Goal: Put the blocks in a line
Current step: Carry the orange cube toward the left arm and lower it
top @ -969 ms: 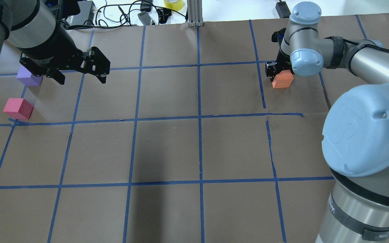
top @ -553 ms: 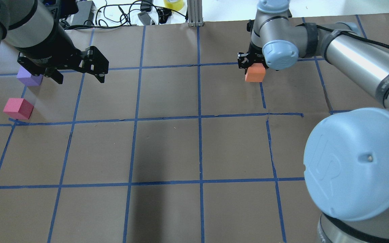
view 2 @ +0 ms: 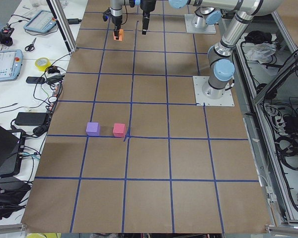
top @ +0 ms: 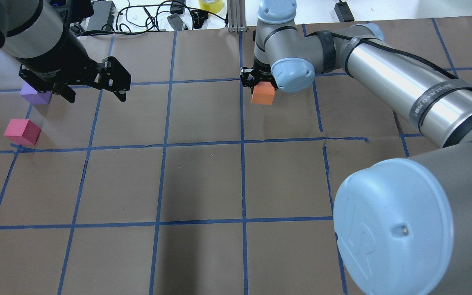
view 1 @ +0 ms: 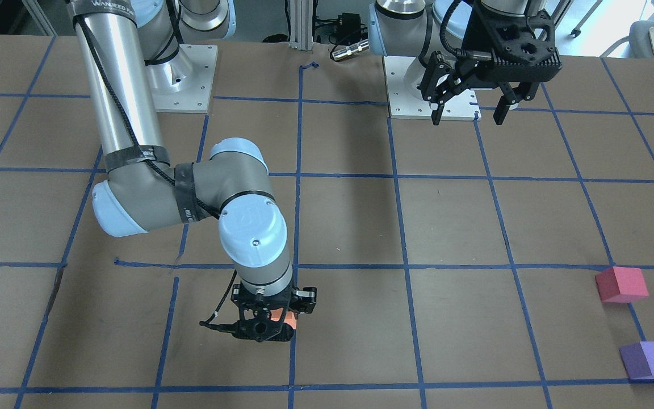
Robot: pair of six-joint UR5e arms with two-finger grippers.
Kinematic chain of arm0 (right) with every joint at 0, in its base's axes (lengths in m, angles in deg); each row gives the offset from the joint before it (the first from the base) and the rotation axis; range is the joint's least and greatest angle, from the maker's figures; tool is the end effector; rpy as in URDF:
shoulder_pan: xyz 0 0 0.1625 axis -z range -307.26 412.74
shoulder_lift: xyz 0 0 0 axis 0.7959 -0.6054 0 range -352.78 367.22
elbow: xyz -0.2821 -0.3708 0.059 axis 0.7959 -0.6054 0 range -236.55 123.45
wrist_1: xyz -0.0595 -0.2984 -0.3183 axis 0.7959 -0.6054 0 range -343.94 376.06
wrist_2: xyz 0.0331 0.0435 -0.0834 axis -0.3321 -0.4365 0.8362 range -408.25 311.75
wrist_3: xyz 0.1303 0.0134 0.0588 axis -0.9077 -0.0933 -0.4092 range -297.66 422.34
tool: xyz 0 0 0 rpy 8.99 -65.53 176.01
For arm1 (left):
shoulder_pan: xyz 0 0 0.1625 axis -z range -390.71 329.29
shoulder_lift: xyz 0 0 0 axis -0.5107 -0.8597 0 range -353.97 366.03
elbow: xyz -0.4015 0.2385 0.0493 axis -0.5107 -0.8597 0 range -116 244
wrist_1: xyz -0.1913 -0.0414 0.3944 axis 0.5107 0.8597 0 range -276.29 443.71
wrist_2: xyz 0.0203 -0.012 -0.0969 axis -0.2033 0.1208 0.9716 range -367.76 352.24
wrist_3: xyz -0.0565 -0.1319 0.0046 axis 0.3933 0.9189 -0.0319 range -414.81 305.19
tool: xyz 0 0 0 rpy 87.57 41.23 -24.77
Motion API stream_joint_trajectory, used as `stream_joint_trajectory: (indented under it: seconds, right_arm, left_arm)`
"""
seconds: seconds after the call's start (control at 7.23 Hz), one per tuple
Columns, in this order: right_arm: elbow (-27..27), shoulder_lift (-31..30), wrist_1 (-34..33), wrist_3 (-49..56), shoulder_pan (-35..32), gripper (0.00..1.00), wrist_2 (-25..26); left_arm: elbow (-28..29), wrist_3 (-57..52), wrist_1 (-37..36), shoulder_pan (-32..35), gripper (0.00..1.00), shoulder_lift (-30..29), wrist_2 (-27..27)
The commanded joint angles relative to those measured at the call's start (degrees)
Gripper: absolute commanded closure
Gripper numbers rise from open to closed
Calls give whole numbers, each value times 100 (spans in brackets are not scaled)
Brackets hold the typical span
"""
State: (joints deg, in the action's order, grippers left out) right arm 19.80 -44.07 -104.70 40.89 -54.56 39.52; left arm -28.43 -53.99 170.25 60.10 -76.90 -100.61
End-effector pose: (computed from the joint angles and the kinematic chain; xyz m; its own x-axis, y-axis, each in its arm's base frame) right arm 0.3667 -0.7104 0.2184 -0.9951 0.0673 -0.0725 0.0730 0.9942 -0.0784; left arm -0.1329 -0.4775 0.5346 -0.9989 -0.0071 -0.0472 -0.0003 0.9899 -0.1416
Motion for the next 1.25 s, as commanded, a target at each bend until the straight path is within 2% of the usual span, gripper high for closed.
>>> stream_joint_trajectory:
  seconds: [0.0,0.42,0.55,0.69,0.83,1.11]
  right_arm:
    - [-303,303,9,-271,-386,100,11]
    - [-313,479,-43,-509,-484,100,-50]
    - [-313,489,-61,-509,-493,88,-15]
    - [-322,567,-105,-501,-493,29,-49]
    - [-313,585,-306,-518,-493,0,-41]
    - [-322,489,-264,-615,-485,0,-50]
  left_arm:
    - [6,15,3,-29,0,40,3]
    - [-21,-2,-50,-46,0,5,47]
    - [-21,-2,-58,-64,0,-4,47]
    - [-21,-2,-59,-64,0,-4,39]
    - [-21,-2,-50,-55,0,5,30]
    - [-21,-2,-32,-38,0,14,39]
